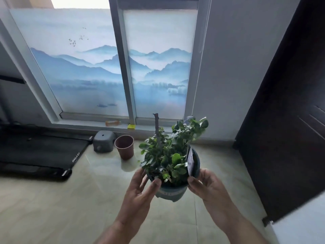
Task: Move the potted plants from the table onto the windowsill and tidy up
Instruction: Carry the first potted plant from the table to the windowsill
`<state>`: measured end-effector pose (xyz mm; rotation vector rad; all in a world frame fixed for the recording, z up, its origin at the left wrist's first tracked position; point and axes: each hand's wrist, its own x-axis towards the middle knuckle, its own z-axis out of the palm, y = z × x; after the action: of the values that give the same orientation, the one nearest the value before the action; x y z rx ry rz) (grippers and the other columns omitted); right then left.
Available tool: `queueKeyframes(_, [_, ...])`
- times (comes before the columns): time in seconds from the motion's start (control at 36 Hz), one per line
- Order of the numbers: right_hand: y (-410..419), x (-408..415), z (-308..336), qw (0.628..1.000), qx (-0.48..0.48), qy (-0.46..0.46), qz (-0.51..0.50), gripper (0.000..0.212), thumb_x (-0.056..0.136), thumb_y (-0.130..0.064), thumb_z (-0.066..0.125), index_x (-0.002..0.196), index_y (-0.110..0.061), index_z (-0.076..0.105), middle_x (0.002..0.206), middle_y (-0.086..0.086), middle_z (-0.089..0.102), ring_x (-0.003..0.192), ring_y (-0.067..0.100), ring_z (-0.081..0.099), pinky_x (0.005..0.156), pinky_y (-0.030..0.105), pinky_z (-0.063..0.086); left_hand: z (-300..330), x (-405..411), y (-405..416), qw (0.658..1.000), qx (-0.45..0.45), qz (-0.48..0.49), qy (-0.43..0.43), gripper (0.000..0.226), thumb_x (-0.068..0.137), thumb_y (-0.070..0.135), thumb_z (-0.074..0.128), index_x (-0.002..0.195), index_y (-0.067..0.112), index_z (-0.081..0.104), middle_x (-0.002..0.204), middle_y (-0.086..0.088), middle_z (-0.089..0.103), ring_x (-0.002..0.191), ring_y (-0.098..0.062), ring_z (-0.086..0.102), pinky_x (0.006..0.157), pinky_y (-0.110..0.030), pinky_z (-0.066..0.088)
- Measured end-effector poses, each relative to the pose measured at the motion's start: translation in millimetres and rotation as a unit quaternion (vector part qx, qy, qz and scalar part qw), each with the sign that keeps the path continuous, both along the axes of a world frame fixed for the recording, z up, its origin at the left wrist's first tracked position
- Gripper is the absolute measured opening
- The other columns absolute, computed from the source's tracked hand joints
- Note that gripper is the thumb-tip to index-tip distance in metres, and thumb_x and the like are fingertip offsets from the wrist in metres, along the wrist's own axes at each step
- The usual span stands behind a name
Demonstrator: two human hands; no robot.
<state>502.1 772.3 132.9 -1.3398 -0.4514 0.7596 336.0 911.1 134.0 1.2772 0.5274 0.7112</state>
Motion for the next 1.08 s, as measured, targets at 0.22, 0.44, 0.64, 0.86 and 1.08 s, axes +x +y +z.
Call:
queueKeyframes(0.22, [120,65,2,1.0,-0.009,0.025,0.004,0.065,0.065,-0.038,0.089,0.108,0.0,0.06,0.123,0.026,0.067,0.125,0.043,0.058,0.114,0.058,0.041,-11,65,123,1.0,-0.009,-0.002,0.002,0.071,0.075,0.041,0.08,0.14,0.03,0.053,0.142,0.008,0.06,0.138,-0.013,0.049,0.102,-0.032,0.049])
queueKeyframes(0.44, [222,145,-11,0.999,-0.029,0.033,0.013,0.067,0.061,-0.045,0.094,0.107,-0.007,0.064,0.111,0.011,0.074,0.112,0.03,0.068,0.109,0.053,0.048,-29,148,228,0.999,-0.033,-0.015,0.032,0.074,0.074,0.04,0.08,0.142,0.031,0.05,0.141,0.012,0.06,0.138,-0.012,0.049,0.103,-0.031,0.052])
queueKeyframes(0.64, [312,242,-37,0.998,-0.033,0.046,0.041,0.064,0.067,-0.041,0.09,0.111,-0.003,0.064,0.112,0.014,0.073,0.113,0.031,0.067,0.111,0.058,0.045,-51,238,316,0.997,-0.037,0.0,0.073,0.079,0.074,0.04,0.082,0.144,0.029,0.048,0.145,0.009,0.057,0.14,-0.016,0.047,0.114,-0.048,0.042])
queueKeyframes(0.86, [421,344,-46,0.993,-0.046,0.062,0.095,0.046,0.08,-0.025,0.079,0.101,0.007,0.054,0.089,-0.007,0.072,0.097,0.018,0.063,0.112,0.061,0.041,-59,327,414,0.994,-0.056,0.02,0.097,0.072,0.075,0.039,0.081,0.141,0.032,0.051,0.145,0.01,0.057,0.141,-0.016,0.046,0.115,-0.051,0.039])
queueKeyframes(1.08, [539,402,-57,0.99,-0.077,0.063,0.103,0.057,0.074,-0.032,0.082,0.097,0.01,0.052,0.088,0.003,0.067,0.093,0.021,0.06,0.109,0.06,0.041,-75,383,525,0.992,-0.059,0.035,0.103,0.062,0.081,0.036,0.079,0.138,0.03,0.054,0.141,0.007,0.061,0.14,-0.015,0.048,0.116,-0.046,0.038])
